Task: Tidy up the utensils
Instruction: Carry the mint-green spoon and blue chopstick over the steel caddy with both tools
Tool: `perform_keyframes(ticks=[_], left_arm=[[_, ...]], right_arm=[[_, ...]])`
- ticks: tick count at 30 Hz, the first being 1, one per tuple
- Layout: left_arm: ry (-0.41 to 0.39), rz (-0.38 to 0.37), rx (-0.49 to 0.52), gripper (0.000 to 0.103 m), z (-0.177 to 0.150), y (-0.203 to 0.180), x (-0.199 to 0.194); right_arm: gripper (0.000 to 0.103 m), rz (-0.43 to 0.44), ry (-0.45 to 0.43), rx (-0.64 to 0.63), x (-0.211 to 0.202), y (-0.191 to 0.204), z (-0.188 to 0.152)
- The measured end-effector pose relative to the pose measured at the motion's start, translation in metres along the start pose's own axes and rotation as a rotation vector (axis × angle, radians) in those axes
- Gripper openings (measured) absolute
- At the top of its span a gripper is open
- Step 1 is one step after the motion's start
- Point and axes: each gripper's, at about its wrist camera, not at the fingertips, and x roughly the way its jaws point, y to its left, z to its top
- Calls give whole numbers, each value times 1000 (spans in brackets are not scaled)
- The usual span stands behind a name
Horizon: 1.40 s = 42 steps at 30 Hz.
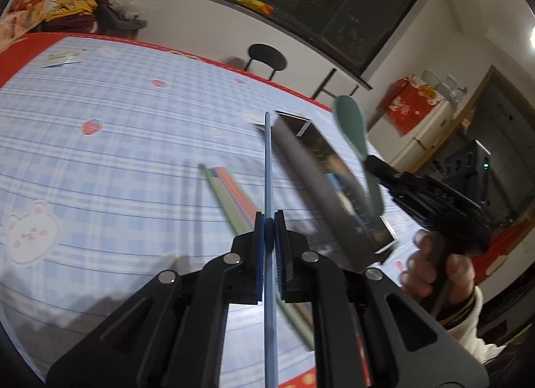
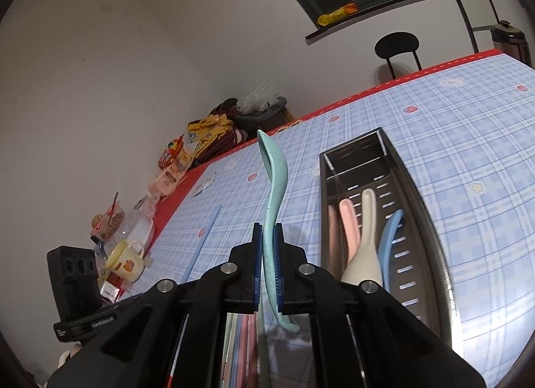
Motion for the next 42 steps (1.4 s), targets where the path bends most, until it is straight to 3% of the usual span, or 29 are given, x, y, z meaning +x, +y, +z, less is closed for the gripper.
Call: perform_keyframes(ticks=[7,13,23,30,42], left_arm=[[-1,-64,-37,10,9,-38,27],[-14,-123,-142,10,18,-59,66],[-19,-182,-284,10,21,-84,114],[-20,-164,-322,10,17,-88,129],[-26,-112,-350,10,13,-87,143]], right_arm=[[7,-37,-38,-3,-14,-9,11],[7,-134,-49,7,-21,-31,20],[7,-187,-23,20,-26,-51,19],[7,-234,10,5,-27,-58,10],[7,-242,36,3,-21,-57,5]])
